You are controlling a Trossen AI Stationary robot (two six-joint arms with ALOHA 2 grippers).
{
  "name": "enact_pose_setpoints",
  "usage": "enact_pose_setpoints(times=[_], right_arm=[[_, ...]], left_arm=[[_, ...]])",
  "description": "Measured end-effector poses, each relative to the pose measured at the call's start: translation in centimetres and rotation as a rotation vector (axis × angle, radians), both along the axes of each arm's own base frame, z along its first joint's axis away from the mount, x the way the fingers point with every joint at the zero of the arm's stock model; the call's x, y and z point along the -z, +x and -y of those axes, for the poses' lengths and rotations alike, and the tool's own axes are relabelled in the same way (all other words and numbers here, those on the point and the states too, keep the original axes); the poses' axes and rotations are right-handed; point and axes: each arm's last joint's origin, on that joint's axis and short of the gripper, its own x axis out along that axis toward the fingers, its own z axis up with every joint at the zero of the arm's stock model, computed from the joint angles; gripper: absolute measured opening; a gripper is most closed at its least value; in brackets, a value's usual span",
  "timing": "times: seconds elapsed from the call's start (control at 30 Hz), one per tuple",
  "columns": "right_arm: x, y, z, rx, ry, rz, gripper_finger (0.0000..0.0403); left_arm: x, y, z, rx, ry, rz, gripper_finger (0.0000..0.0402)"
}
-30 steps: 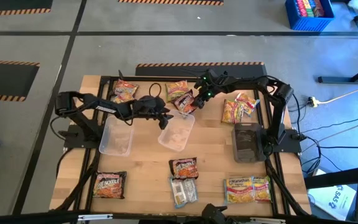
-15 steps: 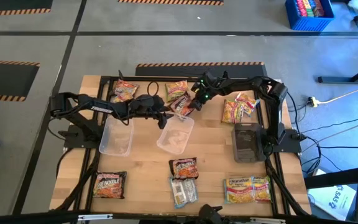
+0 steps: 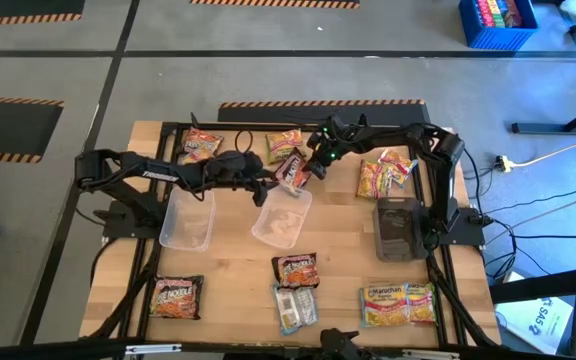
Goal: Sort Maruchan noodles
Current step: Put the black noodle pack into the right transparent bin
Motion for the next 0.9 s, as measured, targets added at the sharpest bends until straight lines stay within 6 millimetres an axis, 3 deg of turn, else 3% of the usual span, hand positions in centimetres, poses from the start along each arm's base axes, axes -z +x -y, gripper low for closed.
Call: enact_pose_setpoints(times=[0.33, 0.7, 0.9], right_arm=[[-3.2, -0.6, -0.1, 0.043, -0.151, 0.002, 0.0002], [-9.8, -2.7, -1.3, 0.076, -0.308, 0.059, 0.0], [-11.8, -4.7, -2.7, 0.114, -0.384, 0.131, 0.0]], left_arm=[[-2.5, -1.0, 0.3, -0.004, 0.044, 0.075, 0.019], [-2.7, -1.2, 0.2, -0.032, 0.065, 0.064, 0.0191], [-2.7, -1.2, 0.2, 0.005, 0.063, 0.07, 0.0218]])
